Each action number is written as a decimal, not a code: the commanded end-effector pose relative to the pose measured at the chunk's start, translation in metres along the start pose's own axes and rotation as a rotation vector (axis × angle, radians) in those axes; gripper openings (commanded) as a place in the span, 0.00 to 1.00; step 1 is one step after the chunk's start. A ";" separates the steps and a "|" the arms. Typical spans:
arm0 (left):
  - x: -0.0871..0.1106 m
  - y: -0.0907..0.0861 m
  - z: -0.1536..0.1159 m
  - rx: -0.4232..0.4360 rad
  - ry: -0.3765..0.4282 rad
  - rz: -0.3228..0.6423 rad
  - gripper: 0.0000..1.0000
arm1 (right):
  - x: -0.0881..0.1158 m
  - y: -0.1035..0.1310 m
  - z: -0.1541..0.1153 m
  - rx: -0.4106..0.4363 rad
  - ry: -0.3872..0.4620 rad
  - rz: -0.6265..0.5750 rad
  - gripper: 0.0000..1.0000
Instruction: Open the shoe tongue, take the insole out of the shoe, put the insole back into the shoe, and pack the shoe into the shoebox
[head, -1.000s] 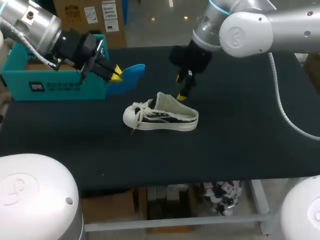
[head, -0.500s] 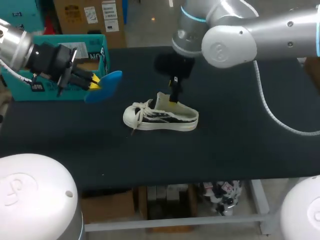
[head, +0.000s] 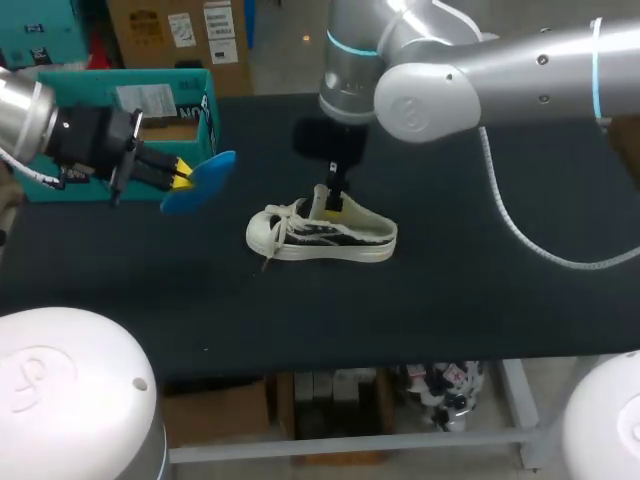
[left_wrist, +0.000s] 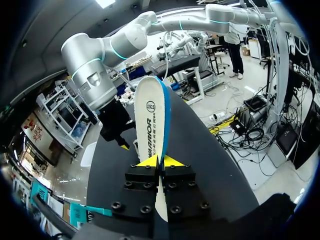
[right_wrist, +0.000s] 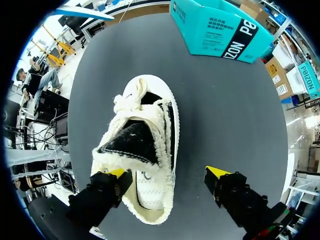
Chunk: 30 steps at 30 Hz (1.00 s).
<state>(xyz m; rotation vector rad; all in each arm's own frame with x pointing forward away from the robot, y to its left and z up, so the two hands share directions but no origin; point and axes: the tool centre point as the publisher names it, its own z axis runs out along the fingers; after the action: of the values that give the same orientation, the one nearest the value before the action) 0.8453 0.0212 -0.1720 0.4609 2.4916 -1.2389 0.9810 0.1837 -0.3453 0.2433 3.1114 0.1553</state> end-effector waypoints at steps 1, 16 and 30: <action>0.002 0.002 0.002 -0.005 -0.016 0.000 0.00 | -0.003 0.004 0.007 0.090 -0.004 0.024 0.34; -0.008 0.008 0.011 0.009 0.018 0.036 0.00 | 0.002 0.001 0.008 0.107 -0.041 0.093 0.00; -0.026 -0.006 0.024 0.061 0.097 0.171 0.00 | 0.018 -0.006 -0.022 0.046 -0.057 0.288 0.00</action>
<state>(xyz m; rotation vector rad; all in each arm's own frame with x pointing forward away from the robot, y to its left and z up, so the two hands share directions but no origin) 0.8595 -0.0022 -0.1727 0.7107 2.4297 -1.2407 0.9711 0.1850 -0.3359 0.6457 3.0225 0.0584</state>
